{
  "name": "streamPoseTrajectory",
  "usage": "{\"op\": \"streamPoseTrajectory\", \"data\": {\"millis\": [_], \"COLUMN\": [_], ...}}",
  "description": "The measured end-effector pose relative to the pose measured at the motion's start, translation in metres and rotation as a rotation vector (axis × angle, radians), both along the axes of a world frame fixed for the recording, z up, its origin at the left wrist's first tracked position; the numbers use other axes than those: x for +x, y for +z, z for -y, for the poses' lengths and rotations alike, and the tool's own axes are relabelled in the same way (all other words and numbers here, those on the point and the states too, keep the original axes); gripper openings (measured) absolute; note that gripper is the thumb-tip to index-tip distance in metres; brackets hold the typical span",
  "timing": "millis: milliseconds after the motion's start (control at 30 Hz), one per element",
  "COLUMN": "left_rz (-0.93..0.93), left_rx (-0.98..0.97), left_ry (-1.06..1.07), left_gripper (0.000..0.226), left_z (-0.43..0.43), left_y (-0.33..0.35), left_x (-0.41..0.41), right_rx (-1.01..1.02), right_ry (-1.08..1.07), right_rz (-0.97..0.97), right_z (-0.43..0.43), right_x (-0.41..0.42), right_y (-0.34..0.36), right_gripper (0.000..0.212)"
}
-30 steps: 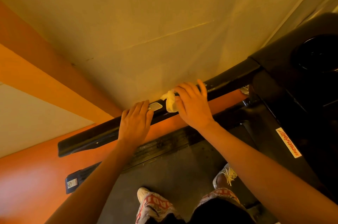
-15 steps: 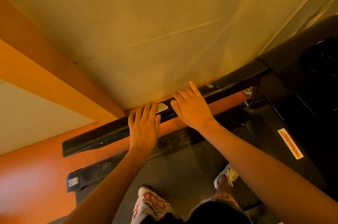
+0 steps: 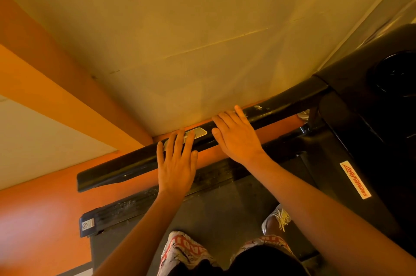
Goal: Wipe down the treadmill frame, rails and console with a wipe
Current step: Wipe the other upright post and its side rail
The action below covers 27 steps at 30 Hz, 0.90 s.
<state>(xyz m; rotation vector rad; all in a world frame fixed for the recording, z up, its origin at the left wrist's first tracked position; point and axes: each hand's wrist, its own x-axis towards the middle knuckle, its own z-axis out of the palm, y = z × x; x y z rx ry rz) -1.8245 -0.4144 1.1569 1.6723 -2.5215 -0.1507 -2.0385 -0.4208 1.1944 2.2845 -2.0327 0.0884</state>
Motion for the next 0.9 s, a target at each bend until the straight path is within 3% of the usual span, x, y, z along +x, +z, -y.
{"op": "streamPoseTrajectory", "data": {"millis": [167, 433, 600, 733, 900], "left_rz": [-0.020, -0.044, -0.045, -0.044, -0.053], "left_rx": [-0.023, -0.027, -0.020, -0.025, -0.046], "left_ry": [0.015, 0.035, 0.037, 0.035, 0.034], "left_gripper": [0.061, 0.060, 0.058, 0.059, 0.060], "left_z": [-0.014, -0.017, -0.017, -0.018, -0.017], "left_y": [-0.010, -0.009, -0.008, -0.008, -0.011], "left_x": [0.017, 0.016, 0.014, 0.015, 0.015], "right_rx": [-0.023, -0.047, -0.096, -0.105, -0.176], "right_ry": [-0.177, -0.020, -0.165, -0.076, 0.084], "right_rz": [0.096, 0.087, 0.159, 0.166, 0.144], "right_z": [-0.007, -0.016, -0.026, -0.026, -0.016], "right_x": [0.033, 0.013, 0.037, 0.037, 0.001], "right_y": [-0.004, -0.015, -0.019, -0.023, -0.011], "right_gripper": [0.058, 0.056, 0.059, 0.062, 0.048]}}
